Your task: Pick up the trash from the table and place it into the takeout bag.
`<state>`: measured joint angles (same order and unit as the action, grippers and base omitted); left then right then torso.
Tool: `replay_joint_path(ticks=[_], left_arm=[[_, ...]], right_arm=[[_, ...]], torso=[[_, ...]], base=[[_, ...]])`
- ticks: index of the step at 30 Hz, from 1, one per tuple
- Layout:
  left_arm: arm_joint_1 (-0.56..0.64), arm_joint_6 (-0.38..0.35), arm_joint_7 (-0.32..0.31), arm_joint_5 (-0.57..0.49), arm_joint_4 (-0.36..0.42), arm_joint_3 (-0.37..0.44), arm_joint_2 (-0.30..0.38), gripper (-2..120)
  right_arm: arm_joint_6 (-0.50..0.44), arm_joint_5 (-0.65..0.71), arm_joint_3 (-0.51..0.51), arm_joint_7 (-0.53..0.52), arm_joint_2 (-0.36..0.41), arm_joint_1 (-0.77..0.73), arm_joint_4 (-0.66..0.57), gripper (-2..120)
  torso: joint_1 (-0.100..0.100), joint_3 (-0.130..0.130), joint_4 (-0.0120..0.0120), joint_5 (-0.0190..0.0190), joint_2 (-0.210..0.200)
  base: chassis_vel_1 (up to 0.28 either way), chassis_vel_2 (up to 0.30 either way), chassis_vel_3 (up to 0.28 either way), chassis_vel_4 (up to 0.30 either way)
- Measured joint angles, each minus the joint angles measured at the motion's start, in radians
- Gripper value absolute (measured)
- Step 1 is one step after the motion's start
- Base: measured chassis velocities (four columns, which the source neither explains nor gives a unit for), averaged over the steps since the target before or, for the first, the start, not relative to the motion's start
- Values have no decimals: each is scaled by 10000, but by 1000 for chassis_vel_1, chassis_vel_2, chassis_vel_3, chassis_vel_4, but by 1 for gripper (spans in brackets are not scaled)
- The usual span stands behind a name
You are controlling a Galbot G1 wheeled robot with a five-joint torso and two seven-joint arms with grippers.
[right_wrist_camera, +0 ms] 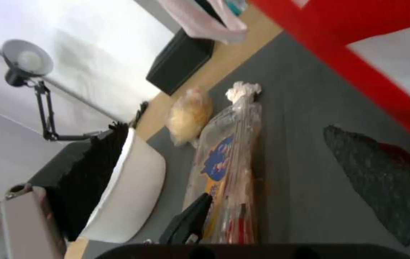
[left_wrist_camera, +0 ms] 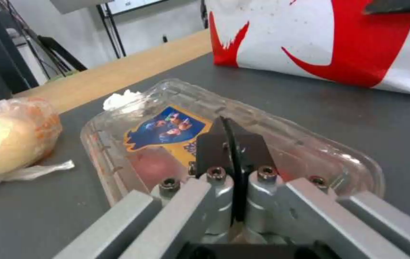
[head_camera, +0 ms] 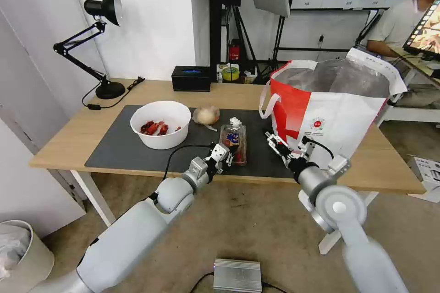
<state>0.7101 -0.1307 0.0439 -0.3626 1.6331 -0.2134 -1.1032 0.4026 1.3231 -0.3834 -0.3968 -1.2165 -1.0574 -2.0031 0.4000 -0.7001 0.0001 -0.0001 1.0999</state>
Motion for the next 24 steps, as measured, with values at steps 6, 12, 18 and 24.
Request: replay_joint_path(ticks=[6,12,18,24], left_arm=[[1,5,-27,-69,27,0,64,0],[16,23,-33,-85,47,-1,140,0],[35,35,-36,-88,51,0,132,0],[76,137,-37,-68,45,-33,123,0]], right_arm=[[610,203,260,-191,-115,565,470,100],[1072,366,461,-244,-203,1083,928,100],[1400,419,671,-324,-296,1521,1371,100],[1609,422,933,-559,-449,2037,2046,100]], torso=[[0,0,0,0,0],[0,0,-1,0,0],[1,0,0,0,0],[1,0,-1,0,0]], base=[[0,0,0,0],[0,0,0,0],[0,0,0,0],[0,0,0,0]])
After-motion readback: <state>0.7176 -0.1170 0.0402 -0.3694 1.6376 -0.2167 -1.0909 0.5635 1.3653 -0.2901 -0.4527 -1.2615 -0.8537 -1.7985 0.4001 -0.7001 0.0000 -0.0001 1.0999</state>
